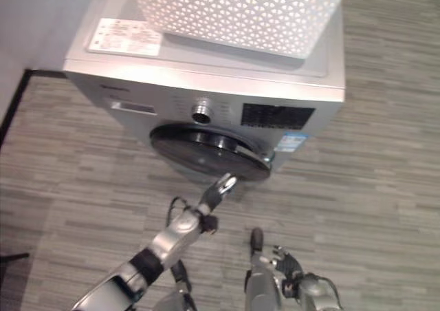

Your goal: Grab the laundry basket,head to the washer,open it,put in the laundry and shut it.

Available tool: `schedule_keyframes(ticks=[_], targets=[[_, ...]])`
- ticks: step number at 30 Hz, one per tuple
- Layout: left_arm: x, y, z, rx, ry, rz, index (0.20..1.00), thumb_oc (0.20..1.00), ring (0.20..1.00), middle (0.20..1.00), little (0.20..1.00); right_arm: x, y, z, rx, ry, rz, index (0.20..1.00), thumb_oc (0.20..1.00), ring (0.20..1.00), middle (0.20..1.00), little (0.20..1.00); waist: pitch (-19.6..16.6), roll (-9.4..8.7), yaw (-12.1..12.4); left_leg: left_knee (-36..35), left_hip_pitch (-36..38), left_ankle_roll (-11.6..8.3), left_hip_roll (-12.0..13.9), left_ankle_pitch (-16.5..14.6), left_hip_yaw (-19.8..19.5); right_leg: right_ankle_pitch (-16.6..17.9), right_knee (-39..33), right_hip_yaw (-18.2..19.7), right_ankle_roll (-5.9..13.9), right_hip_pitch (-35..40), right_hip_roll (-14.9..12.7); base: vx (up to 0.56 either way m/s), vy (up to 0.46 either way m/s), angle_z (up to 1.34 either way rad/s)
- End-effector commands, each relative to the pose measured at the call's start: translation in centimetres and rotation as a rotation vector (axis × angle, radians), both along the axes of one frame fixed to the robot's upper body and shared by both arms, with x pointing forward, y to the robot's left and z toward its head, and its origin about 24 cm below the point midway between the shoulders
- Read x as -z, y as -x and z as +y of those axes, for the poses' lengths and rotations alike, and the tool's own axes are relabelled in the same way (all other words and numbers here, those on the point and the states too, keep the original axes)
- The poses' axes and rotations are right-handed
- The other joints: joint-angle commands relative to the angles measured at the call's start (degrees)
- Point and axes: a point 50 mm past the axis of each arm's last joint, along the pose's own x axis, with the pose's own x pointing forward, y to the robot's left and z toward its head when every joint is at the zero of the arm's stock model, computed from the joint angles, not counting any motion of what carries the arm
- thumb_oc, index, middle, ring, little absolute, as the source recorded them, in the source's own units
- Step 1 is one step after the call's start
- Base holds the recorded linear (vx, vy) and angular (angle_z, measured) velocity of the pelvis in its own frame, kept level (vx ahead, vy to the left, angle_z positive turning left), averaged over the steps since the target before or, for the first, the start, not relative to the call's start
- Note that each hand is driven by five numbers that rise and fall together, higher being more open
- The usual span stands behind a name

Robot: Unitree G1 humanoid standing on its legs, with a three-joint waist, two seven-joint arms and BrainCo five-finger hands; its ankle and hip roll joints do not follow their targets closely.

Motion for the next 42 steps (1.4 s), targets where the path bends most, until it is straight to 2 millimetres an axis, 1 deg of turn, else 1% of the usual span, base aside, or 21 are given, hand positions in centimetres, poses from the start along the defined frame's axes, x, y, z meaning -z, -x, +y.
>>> schedule_keyframes(ticks=[1, 5, 8, 9, 10, 12, 13, 14, 15, 16, 18, 19, 21, 28, 31, 34, 36, 37, 38, 40, 42], targets=[[-1.8, -1.5, -1.7, 0.104, -0.021, -0.092, 1.0, 1.0, 1.0, 1.0, 1.0, -1.5, -5.4, 3.1, -0.251, 0.118, -0.07, 1.0, 1.0, 1.0, 1.0, 1.0, 2.2, -0.89, 3.2, 0.3, 2.0, -2.5, -0.4, -0.3, -2.5, -3.0, 4.8, -0.3, 2.61, -2.4, -3.1, -0.02, -0.081, 0.27], [-2.0, -2.0, -2.5, 0.172, -0.187, -0.169, 1.0, 1.0, 1.0, 1.0, 1.0, -4.3, -11.0, 4.9, -0.409, 0.362, -0.138, 1.0, 1.0, 1.0, 1.0, 1.0, 3.2, 0.67, 7.5, 0.3, 0.1, -2.1, -1.4, 0.1, -5.1, -2.8, 4.6, -2.3, 2.5, -2.0, -3.9, -0.04, -0.046, 0.37], [-3.1, -2.0, -1.7, 0.253, -0.358, -0.314, 1.0, 1.0, 1.0, 1.0, 1.0, -9.0, -15.8, 2.5, -0.395, 0.603, -0.204, 1.0, 1.0, 1.0, 1.0, 1.0, 4.2, 3.05, 12.1, 0.3, -1.6, -2.08, -1.9, 0.9, -6.9, -3.2, 5.0, -3.7, 2.7, -2.2, -4.6, -0.05, -0.006, 0.4], [-3.1, -2.0, -1.7, 0.253, -0.359, -0.315, 1.0, 1.0, 1.0, 1.0, 1.0, -9.0, -15.9, 2.5, -0.395, 0.602, -0.205, 1.0, 1.0, 1.0, 1.0, 1.0, 4.3, 3.01, 12.1, 0.3, -1.6, -2.09, -1.9, 0.9, -6.9, -3.2, 5.0, -3.7, 2.69, -2.2, -4.6, -0.04, 0.001, 0.3], [-2.4, -1.5, -0.2, 0.237, -0.39, -0.296, 1.0, 1.0, 1.0, 1.0, 1.0, -12.5, -18.0, -0.1, -0.294, 0.687, -0.257, 1.0, 1.0, 1.0, 1.0, 1.0, 4.6, 3.93, 14.2, 0.3, -2.6, -2.21, -2.3, 1.1, -7.8, -3.4, 5.4, -4.6, 2.76, -2.4, -5.1, -0.03, -0.005, 0.36], [-2.1, -1.4, 0.3, 0.218, -0.382, -0.277, 1.0, 1.0, 1.0, 1.0, 1.0, -13.9, -18.7, -1.4, -0.233, 0.712, -0.278, 1.0, 1.0, 1.0, 1.0, 1.0, 4.6, 4.36, 15.0, 0.3, -3.2, -2.19, -2.5, 1.1, -8.3, -3.5, 5.5, -5.0, 2.82, -2.5, -5.3, 0.01, -0.041, 0.39], [-1.7, -0.9, 1.5, 0.194, -0.369, -0.247, 1.0, 1.0, 1.0, 1.0, 1.0, -16.9, -19.5, -4.7, -0.111, 0.752, -0.31, 1.0, 1.0, 1.0, 1.0, 1.0, 4.6, 5.4, 17.3, 0.3, -3.8, -2.67, -2.8, 0.2, -10.1, -5.1, 6.0, -5.9, 3.45, -2.0, -5.4, 0.05, -0.067, 0.3], [-1.7, -0.9, 1.5, 0.195, -0.369, -0.247, 1.0, 1.0, 1.0, 1.0, 1.0, -16.9, -19.5, -4.7, -0.11, 0.751, -0.31, 1.0, 1.0, 1.0, 1.0, 1.0, 4.6, 5.46, 17.3, 0.3, -3.8, -2.7, -2.8, 0.1, -10.2, -5.3, 6.1, -5.9, 3.44, -1.9, -5.4, 0.04, -0.075, 0.33], [-1.2, -0.1, 3.1, 0.158, -0.344, -0.208, 1.0, 1.0, 1.0, 1.0, 1.0, -19.3, -19.4, -8.1, 0.015, 0.773, -0.332, 1.0, 1.0, 1.0, 1.0, 1.0, 4.7, 6.32, 18.6, 0.3, -4.9, -2.74, -3.3, 0.1, -11.4, -5.6, 6.7, -7.2, 3.44, -2.1, -5.9, -0.01, -0.02, 0.38], [-1.2, -0.1, 3.2, 0.158, -0.345, -0.208, 1.0, 1.0, 1.0, 1.0, 1.0, -19.3, -19.4, -8.1, 0.015, 0.773, -0.332, 1.0, 1.0, 1.0, 1.0, 1.0, 4.7, 6.32, 18.6, 0.3, -4.9, -2.74, -3.3, 0.1, -11.4, -5.6, 6.7, -7.3, 3.44, -2.1, -5.9, -0.01, -0.017, 0.53], [-0.2, 1.2, 5.5, 0.093, -0.307, -0.128, 1.0, 1.0, 1.0, 1.0, 1.0, -22.9, -18.1, -13.5, 0.233, 0.8, -0.359, 1.0, 1.0, 1.0, 1.0, 1.0, 4.6, 6.81, 19.7, 0.3, -6.0, -2.87, -3.7, 0.4, -12.1, -5.7, 7.0, -8.0, 3.48, -2.4, -6.1, 0.01, 0.013, 0.49], [-0.2, 1.2, 5.5, 0.094, -0.306, -0.129, 1.0, 1.0, 1.0, 1.0, 1.0, -22.9, -18.1, -13.5, 0.234, 0.8, -0.359, 1.0, 1.0, 1.0, 1.0, 1.0, 4.6, 6.84, 19.7, 0.3, -6.1, -2.87, -3.7, 0.5, -12.1, -5.7, 7.0, -8.0, 3.47, -2.4, -6.1, 0.02, 0.019, 0.27], [0.5, 2.0, 7.4, 0.042, -0.307, -0.087, 1.0, 1.0, 1.0, 1.0, 1.0, -26.1, -15.9, -18.2, 0.428, 0.856, -0.381, 1.0, 1.0, 1.0, 1.0, 1.0, 4.6, 6.5, 19.4, 0.3, -6.7, -2.94, -3.9, 0.5, -12.3, -5.6, 6.9, -8.1, 3.48, -2.6, -5.9, 0.02, 0.015, 0.15], [1.9, 3.0, 11.0, -0.173, -0.234, 0.016, 1.0, 1.0, 1.0, 1.0, 1.0, -30.3, -11.7, -23.7, 0.787, 0.793, -0.483, 1.0, 1.0, 1.0, 1.0, 1.0, 3.4, 4.47, 16.8, 0.3, -7.5, -2.99, -3.9, 0.1, -11.8, -5.0, 6.5, -6.1, 3.47, -4.1, -5.3, 0.01, 0.015, 0.07], [2.6, 3.3, 11.9, -0.247, -0.208, 0.049, 1.0, 1.0, 1.0, 1.0, 1.0, -29.3, -12.2, -23.1, 0.741, 0.775, -0.493, 1.0, 1.0, 1.0, 1.0, 1.0, 3.1, 3.41, 15.8, 0.3, -6.9, -2.95, -3.6, -0.1, -11.2, -4.9, 6.2, -5.2, 3.23, -3.9, -5.0, 0.03, 0.02, -0.16], [3.6, 4.2, 12.8, -0.336, -0.168, 0.09, 1.0, 1.0, 1.0, 1.0, 1.0, -25.2, -12.7, -21.5, 0.625, 0.755, -0.425, 1.0, 1.0, 1.0, 1.0, 1.0, 2.9, 2.26, 14.7, 0.3, -5.4, -2.17, -3.4, 0.5, -10.0, -3.6, 5.8, -5.3, 2.26, -2.8, -4.9, -0.01, 0.007, -0.23], [4.0, 4.9, 13.8, -0.385, -0.19, 0.088, 1.0, 1.0, 1.0, 1.0, 1.0, -17.5, -11.9, -18.1, 0.484, 0.703, -0.291, 1.0, 1.0, 1.0, 1.0, 1.0, 2.1, 1.09, 14.2, 0.3, -2.2, -1.76, -3.2, -0.6, -9.5, -3.3, 3.9, -4.7, 2.34, 0.6, -4.6, 0.02, 0.011, -0.17], [4.0, 4.9, 13.9, -0.384, -0.192, 0.089, 1.0, 1.0, 1.0, 1.0, 1.0, -17.4, -11.9, -18.1, 0.484, 0.702, -0.289, 1.0, 1.0, 1.0, 1.0, 1.0, 2.1, 1.01, 14.2, 0.3, -2.0, -1.76, -3.2, -0.6, -9.5, -3.2, 3.8, -4.7, 2.35, 0.8, -4.6, 0.1, -0.029, -0.02], [4.6, 6.0, 15.8, -0.485, -0.189, 0.118, 1.0, 1.0, 1.0, 1.0, 1.0, -9.6, -9.0, -13.9, 0.326, 0.617, -0.124, 1.0, 1.0, 1.0, 1.0, 1.0, 0.7, -0.15, 13.9, 0.3, 1.1, -1.51, -2.9, -2.0, -8.6, -2.6, 1.3, -4.2, 2.73, 3.9, -4.2, 0.1, -0.047, -0.11], [5.1, 7.1, 17.8, -0.59, -0.195, 0.141, 1.0, 1.0, 1.0, 1.0, 1.0, -2.8, -4.3, -8.9, 0.165, 0.516, 0.033, 1.0, 1.0, 1.0, 1.0, 1.0, -0.8, -1.54, 13.7, 0.3, 4.4, -1.17, -2.9, -2.8, -7.6, -2.7, 0.4, -3.4, 3.08, 6.3, -3.9, 0.11, -0.046, -0.18], [5.0, 7.4, 18.4, -0.638, -0.173, 0.133, 1.0, 1.0, 1.0, 1.0, 1.0, -1.1, -2.3, -7.4, 0.151, 0.465, 0.087, 1.0, 1.0, 1.0, 1.0, 1.0, -1.5, -2.02, 13.8, 0.6, 5.3, -1.03, -2.9, -3.3, -7.5, -2.9, 0.1, -3.2, 3.26, 7.2, -4.0, 0.07, -0.043, -0.36]])
